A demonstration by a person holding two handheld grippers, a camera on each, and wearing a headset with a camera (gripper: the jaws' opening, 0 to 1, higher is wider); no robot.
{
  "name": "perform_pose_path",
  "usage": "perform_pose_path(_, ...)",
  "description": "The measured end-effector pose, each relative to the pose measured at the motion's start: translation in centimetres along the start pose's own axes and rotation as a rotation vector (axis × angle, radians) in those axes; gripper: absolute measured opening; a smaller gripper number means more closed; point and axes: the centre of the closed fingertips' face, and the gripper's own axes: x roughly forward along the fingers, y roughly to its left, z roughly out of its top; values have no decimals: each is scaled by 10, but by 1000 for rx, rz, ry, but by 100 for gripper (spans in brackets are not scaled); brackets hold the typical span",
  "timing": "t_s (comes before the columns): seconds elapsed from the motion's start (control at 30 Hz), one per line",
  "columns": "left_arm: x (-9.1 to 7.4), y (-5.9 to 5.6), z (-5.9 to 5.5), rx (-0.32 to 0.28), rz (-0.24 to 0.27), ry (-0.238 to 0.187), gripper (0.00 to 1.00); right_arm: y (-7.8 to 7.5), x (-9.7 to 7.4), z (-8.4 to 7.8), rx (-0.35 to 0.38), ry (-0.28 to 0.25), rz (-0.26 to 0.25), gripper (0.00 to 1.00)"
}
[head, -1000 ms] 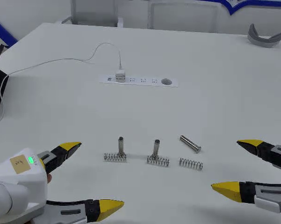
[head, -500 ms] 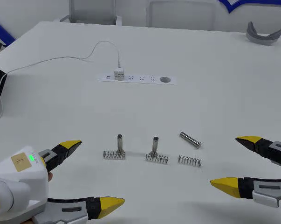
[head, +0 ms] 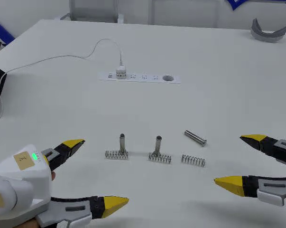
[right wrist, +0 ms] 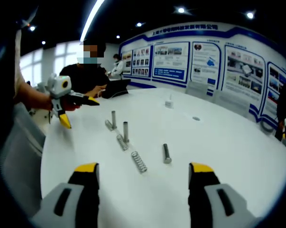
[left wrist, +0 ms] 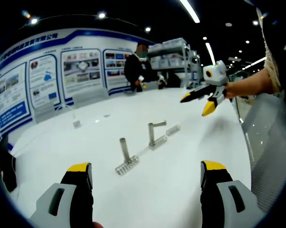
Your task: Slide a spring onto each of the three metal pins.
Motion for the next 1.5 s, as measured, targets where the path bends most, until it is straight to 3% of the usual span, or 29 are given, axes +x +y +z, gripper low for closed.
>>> perform_pose_path(0.3,0,1,3,2,1,-7,96,-5,0,7,3,7,-10,75)
perform_pose_path(0.57,0,2,3,2,6,-11,96,-15,13,15,-14,52,-5,64)
perform_pose_path(0.9,2,-1,5,1,2,-15,96,-24,44,26,2,121,-6,46)
perform_pose_path(1.17,2,-3,3,-2,2,-14,95,-36,72,18,42,203,-37,32)
perform_pose_path(1.5,3,-2,3,-2,1,-14,95,-44,101,5,67,306,-39,25)
